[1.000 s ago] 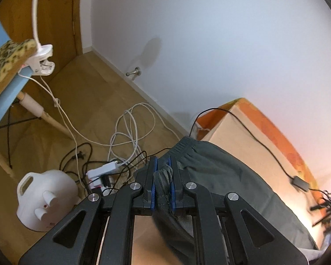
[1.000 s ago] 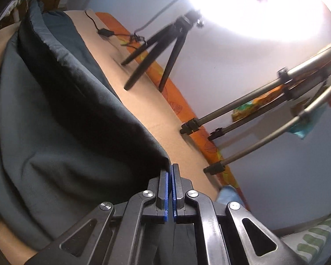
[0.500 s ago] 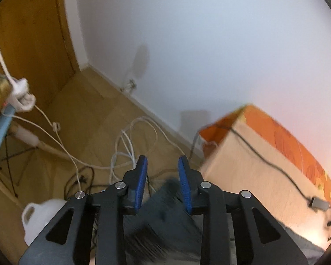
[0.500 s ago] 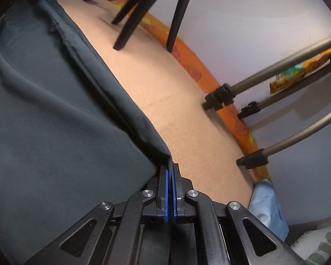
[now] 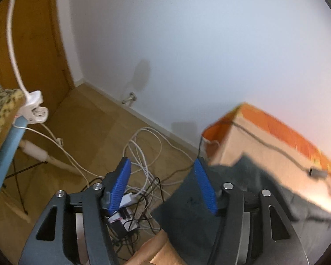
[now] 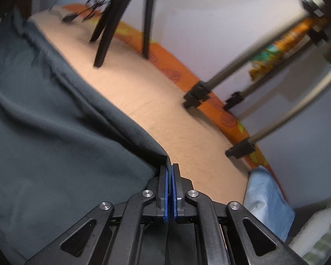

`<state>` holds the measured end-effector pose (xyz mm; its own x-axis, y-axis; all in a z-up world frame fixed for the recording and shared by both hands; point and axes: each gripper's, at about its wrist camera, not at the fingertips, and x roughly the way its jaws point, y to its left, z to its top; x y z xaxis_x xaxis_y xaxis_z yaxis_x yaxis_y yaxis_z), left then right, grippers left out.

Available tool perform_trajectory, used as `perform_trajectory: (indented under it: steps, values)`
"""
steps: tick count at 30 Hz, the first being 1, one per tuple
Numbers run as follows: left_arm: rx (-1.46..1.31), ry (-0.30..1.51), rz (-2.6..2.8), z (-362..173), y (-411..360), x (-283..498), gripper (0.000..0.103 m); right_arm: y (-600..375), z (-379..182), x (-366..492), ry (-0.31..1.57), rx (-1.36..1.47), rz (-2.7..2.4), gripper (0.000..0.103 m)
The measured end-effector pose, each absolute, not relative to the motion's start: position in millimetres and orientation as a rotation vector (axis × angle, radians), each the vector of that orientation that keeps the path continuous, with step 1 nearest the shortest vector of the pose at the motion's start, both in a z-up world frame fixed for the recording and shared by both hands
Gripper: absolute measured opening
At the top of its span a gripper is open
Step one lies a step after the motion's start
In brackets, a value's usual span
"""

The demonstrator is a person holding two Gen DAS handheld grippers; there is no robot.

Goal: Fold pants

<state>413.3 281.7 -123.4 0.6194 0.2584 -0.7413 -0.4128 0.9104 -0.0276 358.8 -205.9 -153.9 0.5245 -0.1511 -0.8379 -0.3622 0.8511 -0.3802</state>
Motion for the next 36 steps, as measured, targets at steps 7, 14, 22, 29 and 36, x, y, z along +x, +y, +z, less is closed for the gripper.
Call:
perform_trajectory:
  steps: [7, 14, 22, 29, 36]
  values:
    - [-0.173, 0.923, 0.327, -156.6, 254.9, 454.9, 0.060, -201.3, -147.5, 348.7, 1.023, -0.592, 0.147, 0.031]
    - [-0.214, 0.887, 0.293, -159.1, 273.4, 430.4, 0.060, -182.5, -125.2, 317.1, 0.964, -0.618, 0.176, 0.047]
    - [-0.195, 0.907, 0.200, -173.8, 264.4, 429.0, 0.060, -88.8, -87.8, 283.8, 0.892, -0.563, 0.477, 0.049]
    - [-0.199, 0.888, 0.174, -176.5, 253.0, 429.5, 0.034, 3.8, -122.7, 252.6, 0.988, -0.583, 0.758, 0.052]
    - [-0.143, 0.852, 0.177, -170.3, 241.2, 427.2, 0.006, 48.7, -171.5, 243.3, 1.086, -0.659, 0.816, 0.050]
